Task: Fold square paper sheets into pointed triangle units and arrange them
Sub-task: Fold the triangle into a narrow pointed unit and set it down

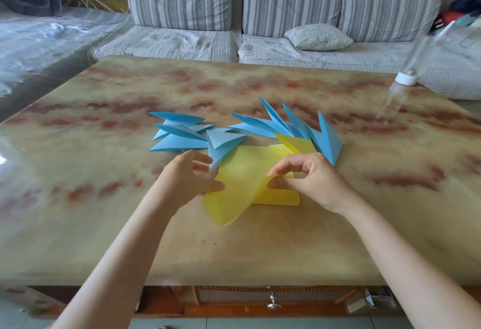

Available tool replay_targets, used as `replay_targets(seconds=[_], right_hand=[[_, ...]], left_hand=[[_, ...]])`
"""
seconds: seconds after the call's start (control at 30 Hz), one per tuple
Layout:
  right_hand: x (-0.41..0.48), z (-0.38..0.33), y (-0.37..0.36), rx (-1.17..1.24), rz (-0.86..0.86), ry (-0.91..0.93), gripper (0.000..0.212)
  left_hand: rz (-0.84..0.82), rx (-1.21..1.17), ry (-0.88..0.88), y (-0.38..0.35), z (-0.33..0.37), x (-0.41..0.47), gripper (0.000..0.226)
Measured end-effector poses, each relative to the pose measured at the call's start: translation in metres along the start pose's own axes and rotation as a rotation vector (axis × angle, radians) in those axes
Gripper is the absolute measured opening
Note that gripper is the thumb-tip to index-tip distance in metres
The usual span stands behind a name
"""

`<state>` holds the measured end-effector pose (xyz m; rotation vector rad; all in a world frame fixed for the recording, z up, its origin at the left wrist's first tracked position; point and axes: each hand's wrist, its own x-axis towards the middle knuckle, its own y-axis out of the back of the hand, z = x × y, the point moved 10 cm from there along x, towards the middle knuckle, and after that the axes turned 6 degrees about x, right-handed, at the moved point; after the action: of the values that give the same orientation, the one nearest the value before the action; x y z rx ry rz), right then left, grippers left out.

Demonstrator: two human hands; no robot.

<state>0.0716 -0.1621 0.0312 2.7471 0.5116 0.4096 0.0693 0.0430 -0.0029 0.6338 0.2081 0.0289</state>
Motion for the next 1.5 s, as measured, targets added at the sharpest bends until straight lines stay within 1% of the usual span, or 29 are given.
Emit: replay_targets(seconds=[0.07,0.13,0.2,0.3,0.37,0.47,0.53,0.57,0.63,0.67,0.73,0.77,0.87,0.9,0.93,0.97,1.03,1.07,1.1,1.17,1.2,1.27,1.37,1.5], right_hand=[[0.000,0.002,-0.001,0.043,0.000,-0.025,0.012],[-0.001,0.002,-0.001,0.084,-0.004,-0.047,0.004],[-0.001,0.001,-0.002,0.099,-0.012,-0.052,0.008],[-0.001,0.005,0.000,0.067,0.007,-0.073,0.011],[0.000,0.005,0.002,0.025,0.014,-0.044,0.012],[0.002,0.008,0.007,0.025,0.032,-0.063,0.019],[0.002,0.010,0.009,0.063,0.042,-0.086,0.025],[0.003,0.010,0.008,0.076,0.047,-0.087,0.028],[0.004,0.011,0.006,0.116,0.068,-0.092,0.030],[0.004,0.010,0.006,0.125,0.091,-0.094,0.032],[0.004,0.009,0.008,0.137,0.149,-0.088,0.039],[0.003,0.009,0.010,0.145,0.172,-0.084,0.040],[0.004,0.009,0.012,0.167,0.205,-0.088,0.018],[0.004,0.008,0.012,0.164,0.214,-0.087,0.019],[0.005,0.007,0.012,0.161,0.219,-0.082,0.022],[0.005,0.007,0.013,0.164,0.230,-0.079,0.024],[0.005,0.006,0.014,0.186,0.241,-0.086,0.026],[0.005,0.006,0.014,0.204,0.232,-0.091,0.028],[0.005,0.006,0.012,0.227,0.217,-0.099,0.030],[0.004,0.007,0.009,0.280,0.182,-0.125,0.032],[0.003,0.008,0.008,0.286,0.177,-0.137,0.031],[0.002,0.009,0.009,0.268,0.213,-0.161,0.021],[0.001,0.008,0.015,0.288,0.303,-0.153,0.008],[0.002,0.003,0.015,0.260,0.307,-0.130,0.008]], left_hand=[[-0.051,-0.025,0.001,-0.003,-0.004,0.001,0.050],[-0.095,-0.050,0.003,-0.007,-0.007,0.002,0.052],[-0.139,-0.103,-0.006,-0.010,-0.005,0.001,0.047],[-0.193,-0.136,-0.064,-0.014,0.005,0.000,0.032],[-0.224,-0.182,-0.086,-0.015,0.010,-0.001,0.029],[-0.221,-0.249,-0.116,-0.013,0.015,-0.003,0.022],[-0.204,-0.257,-0.126,-0.013,0.017,-0.005,0.030],[-0.205,-0.269,-0.125,-0.014,0.018,-0.006,0.030],[-0.207,-0.309,-0.131,-0.017,0.019,-0.007,0.015],[-0.203,-0.334,-0.127,-0.017,0.019,-0.007,0.012],[-0.200,-0.364,-0.123,-0.017,0.021,-0.008,0.016],[-0.204,-0.361,-0.123,-0.018,0.022,-0.008,0.017],[-0.205,-0.391,-0.093,-0.020,0.022,-0.010,0.016],[-0.213,-0.426,-0.082,-0.021,0.023,-0.010,0.016],[-0.236,-0.454,-0.070,-0.022,0.025,-0.012,0.023],[-0.272,-0.472,-0.052,-0.025,0.026,-0.014,0.036],[-0.324,-0.456,-0.048,-0.030,0.029,-0.018,0.058],[-0.321,-0.421,-0.069,-0.030,0.031,-0.019,0.063],[-0.306,-0.375,-0.090,-0.030,0.033,-0.019,0.062],[-0.264,-0.280,-0.120,-0.030,0.031,-0.018,0.044],[-0.243,-0.239,-0.128,-0.029,0.030,-0.017,0.035],[-0.233,-0.215,-0.135,-0.030,0.030,-0.017,0.027],[-0.257,-0.213,-0.142,-0.033,0.033,-0.018,0.031],[-0.295,-0.130,-0.154,-0.037,0.035,-0.019,0.047]])
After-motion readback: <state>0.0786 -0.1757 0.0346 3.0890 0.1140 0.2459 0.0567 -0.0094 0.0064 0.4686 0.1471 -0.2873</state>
